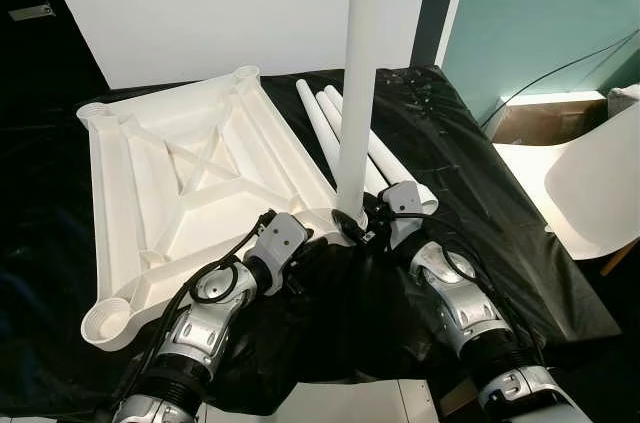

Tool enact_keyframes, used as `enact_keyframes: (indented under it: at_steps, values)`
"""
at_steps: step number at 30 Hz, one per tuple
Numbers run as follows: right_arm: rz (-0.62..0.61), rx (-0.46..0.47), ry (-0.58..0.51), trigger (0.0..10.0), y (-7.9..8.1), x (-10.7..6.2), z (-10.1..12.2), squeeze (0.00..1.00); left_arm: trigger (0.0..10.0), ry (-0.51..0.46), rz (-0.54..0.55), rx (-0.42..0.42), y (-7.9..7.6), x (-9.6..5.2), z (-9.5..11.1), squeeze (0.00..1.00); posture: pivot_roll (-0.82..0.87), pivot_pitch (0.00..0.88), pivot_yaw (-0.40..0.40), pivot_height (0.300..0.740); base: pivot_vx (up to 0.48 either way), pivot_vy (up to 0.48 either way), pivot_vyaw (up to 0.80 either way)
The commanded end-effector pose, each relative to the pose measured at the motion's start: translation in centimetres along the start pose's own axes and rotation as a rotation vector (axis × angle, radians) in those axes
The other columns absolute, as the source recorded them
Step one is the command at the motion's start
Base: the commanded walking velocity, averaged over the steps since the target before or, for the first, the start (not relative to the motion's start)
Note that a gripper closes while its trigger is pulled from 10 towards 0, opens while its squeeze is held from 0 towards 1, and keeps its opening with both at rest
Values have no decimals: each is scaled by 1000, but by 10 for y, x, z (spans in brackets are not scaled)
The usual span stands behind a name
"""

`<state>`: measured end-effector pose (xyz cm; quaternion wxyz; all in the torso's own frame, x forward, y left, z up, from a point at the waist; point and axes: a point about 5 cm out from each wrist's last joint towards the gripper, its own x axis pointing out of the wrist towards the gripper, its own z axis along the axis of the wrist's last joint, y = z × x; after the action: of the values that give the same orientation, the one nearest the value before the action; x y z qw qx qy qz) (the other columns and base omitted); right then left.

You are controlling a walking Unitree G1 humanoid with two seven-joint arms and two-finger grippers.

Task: Building children table

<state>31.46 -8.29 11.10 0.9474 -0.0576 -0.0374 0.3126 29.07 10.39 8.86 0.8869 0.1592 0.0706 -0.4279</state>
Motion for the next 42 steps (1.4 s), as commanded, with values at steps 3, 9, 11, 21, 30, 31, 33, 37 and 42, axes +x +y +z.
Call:
enact_keyframes:
  at_steps: [3, 9, 11, 21, 30, 31, 33, 37, 42]
  values:
    - [20, 21, 50, 10000, 8, 3, -8, 0, 10000, 88, -81, -69, -18, -1, -22, 0, 64, 0, -8, 740, 0, 0, 0]
    - [8, 24, 52, 10000, 8, 3, -9, 0, 10000, 88, -81, -69, -18, -2, -22, 0, 63, 0, -2, 740, 0, 0, 0]
    - [1, 27, 54, 10000, 9, 2, -10, 0, 10000, 89, -84, -69, -18, -2, -23, 0, 63, 0, -2, 740, 0, 0, 0]
    - [-2, 31, 46, 10000, 11, 9, -6, 0, 10000, 83, -62, -71, -13, -3, -22, 0, 70, 0, -16, 740, 0, 0, 0]
    - [-22, 36, 55, 10000, 8, 9, -7, 0, 10000, 83, -69, -77, -18, -5, -23, 0, 76, 0, -13, 740, 0, 0, 0]
    - [-24, 41, 56, 10000, 10, 9, -8, 0, 10000, 86, -71, -77, -18, -6, -24, 0, 76, 0, -13, 740, 0, 0, 0]
    - [-24, 41, 56, 10000, 10, 9, -8, 0, 10000, 86, -71, -77, -18, -6, -24, 0, 76, 0, -13, 740, 0, 0, 0]
    - [-25, 46, 57, 10000, 13, 9, -9, 0, 10000, 87, -75, -73, -17, -6, -23, 0, 72, 0, -7, 740, 0, 0, 0]
    - [-38, 50, 53, 10000, 12, 10, -9, 0, 10000, 82, -77, -67, -15, -5, -20, 0, 67, 0, 0, 740, 0, 0, 0]
